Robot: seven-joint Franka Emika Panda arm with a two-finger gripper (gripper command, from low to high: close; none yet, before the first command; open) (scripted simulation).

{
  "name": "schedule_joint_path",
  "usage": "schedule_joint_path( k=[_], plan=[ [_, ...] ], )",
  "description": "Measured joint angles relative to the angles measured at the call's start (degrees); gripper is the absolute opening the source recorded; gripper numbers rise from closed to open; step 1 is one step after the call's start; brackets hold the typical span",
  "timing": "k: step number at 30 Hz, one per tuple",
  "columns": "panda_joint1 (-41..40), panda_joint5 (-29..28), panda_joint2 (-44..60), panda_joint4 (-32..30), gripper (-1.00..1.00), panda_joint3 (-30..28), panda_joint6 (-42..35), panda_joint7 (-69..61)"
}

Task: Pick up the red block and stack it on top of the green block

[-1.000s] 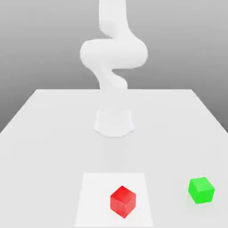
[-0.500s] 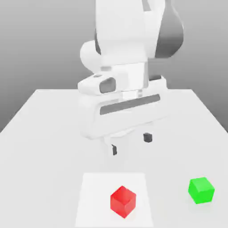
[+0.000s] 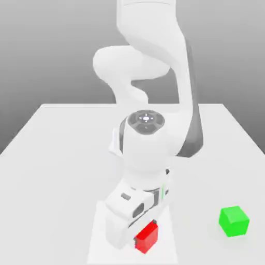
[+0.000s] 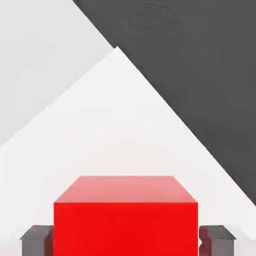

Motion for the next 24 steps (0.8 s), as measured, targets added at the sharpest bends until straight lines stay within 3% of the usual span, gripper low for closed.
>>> schedule_joint_path(
  k=[3,8,16,20,21,24],
  plan=[
    [-0.02,-0.04,0.02,-0.01,-1.00,0.02,0.02,0.01],
    [1.35,-4.11,-9.01,-1.45,-1.00,-2.19,-7.45,3.02],
    [16.00,-7.99,-13.07,1.45,-1.00,8.93,-14.39,9.33],
    [18.31,-9.76,-6.41,2.71,-1.00,10.05,-8.95,11.23],
    [18.56,-10.10,-4.71,2.82,1.00,9.84,-7.36,11.51],
    [18.56,-10.10,-4.71,2.82,1.00,9.84,-7.36,11.51]
  ],
)
